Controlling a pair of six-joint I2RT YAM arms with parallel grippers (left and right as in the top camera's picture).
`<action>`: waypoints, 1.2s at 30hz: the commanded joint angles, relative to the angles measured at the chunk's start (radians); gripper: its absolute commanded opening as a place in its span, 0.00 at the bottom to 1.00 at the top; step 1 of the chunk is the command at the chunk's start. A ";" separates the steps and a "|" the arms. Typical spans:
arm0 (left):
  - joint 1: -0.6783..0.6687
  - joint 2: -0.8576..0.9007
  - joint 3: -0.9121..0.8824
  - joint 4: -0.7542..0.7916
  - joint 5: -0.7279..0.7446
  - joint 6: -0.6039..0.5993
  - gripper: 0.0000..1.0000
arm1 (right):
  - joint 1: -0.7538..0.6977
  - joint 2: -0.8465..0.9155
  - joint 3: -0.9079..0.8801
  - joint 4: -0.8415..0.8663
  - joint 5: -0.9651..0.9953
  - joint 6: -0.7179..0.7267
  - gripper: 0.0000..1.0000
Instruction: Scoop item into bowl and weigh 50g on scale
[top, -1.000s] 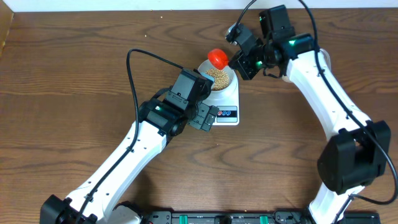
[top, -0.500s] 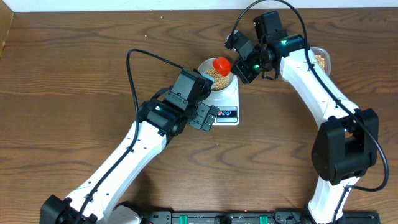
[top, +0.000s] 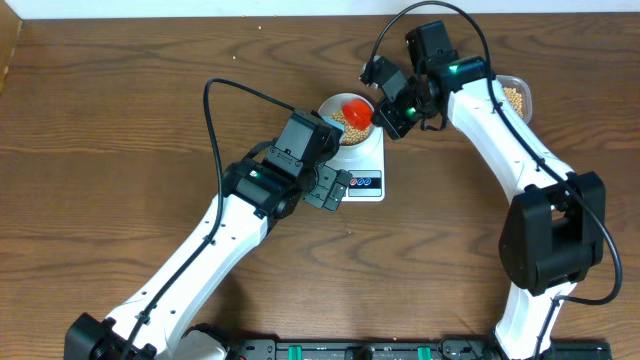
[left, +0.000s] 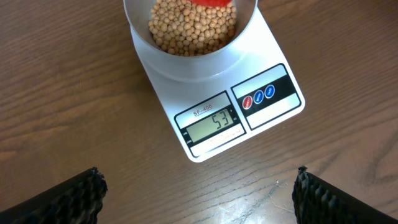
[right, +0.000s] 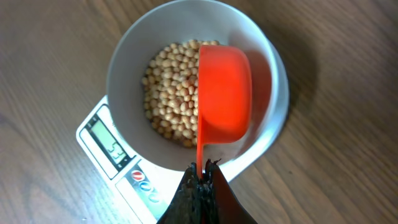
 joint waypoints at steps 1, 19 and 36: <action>0.003 0.001 0.003 -0.002 -0.003 -0.002 0.98 | 0.014 0.018 0.007 -0.005 -0.048 -0.011 0.01; 0.003 0.001 0.003 -0.003 -0.003 -0.002 0.98 | 0.048 0.023 0.007 -0.002 -0.072 0.005 0.01; 0.003 0.001 0.003 -0.003 -0.003 -0.002 0.98 | 0.033 0.034 0.007 -0.001 -0.155 0.039 0.01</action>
